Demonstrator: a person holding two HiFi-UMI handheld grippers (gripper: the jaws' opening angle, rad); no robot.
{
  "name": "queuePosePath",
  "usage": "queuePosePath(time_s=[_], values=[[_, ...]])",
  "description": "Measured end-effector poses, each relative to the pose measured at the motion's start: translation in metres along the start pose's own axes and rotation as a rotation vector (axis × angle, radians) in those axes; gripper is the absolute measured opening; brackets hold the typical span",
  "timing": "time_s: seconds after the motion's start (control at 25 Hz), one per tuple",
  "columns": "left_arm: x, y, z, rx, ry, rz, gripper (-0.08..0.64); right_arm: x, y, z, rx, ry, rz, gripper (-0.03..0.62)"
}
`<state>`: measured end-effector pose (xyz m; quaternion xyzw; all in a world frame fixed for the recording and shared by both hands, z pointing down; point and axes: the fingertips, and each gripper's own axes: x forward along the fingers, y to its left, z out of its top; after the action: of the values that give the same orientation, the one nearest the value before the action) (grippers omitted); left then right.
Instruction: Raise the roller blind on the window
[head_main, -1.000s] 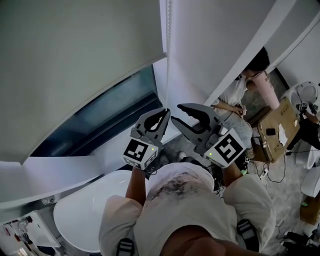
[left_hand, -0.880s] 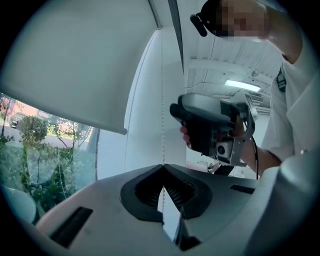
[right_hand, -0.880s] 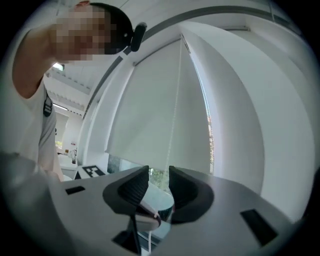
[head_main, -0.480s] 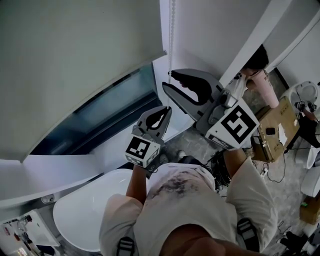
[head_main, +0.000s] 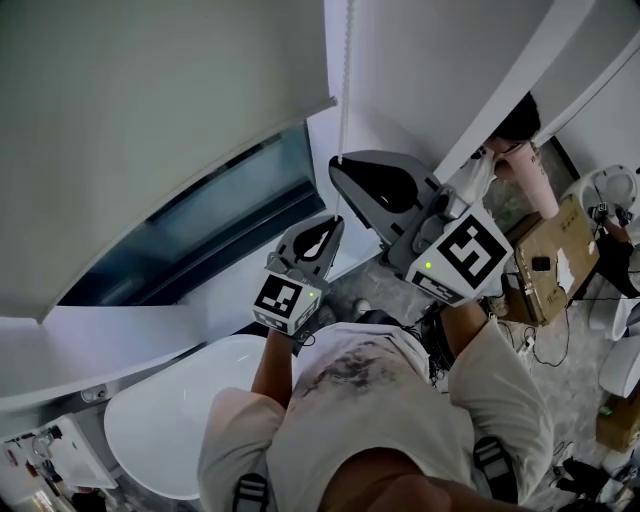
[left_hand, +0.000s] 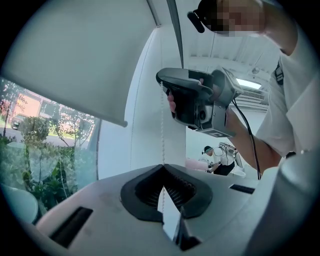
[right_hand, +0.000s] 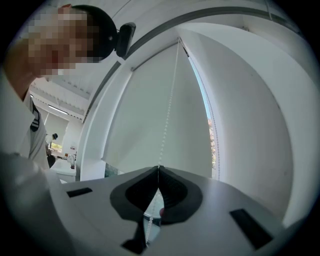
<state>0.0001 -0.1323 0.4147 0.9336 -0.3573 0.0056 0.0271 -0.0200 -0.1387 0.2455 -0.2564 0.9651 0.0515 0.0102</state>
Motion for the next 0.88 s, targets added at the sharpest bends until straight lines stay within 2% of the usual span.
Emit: queuePosePath(time_s=[0.28, 0.56, 0.88], values=[[-0.002, -0.003, -0.039, -0.033, 0.040, -0.006, 0.006, -0.006, 0.007, -0.038, 0.022, 0.021, 0.004, 0.060], [-0.005, 0.000, -0.064, -0.073, 0.050, -0.007, 0.005, -0.007, 0.014, -0.061, 0.064, 0.017, 0.002, 0.060], [-0.006, 0.001, -0.095, -0.093, 0.090, -0.009, 0.006, -0.008, 0.022, -0.090, 0.066, 0.044, 0.006, 0.060]])
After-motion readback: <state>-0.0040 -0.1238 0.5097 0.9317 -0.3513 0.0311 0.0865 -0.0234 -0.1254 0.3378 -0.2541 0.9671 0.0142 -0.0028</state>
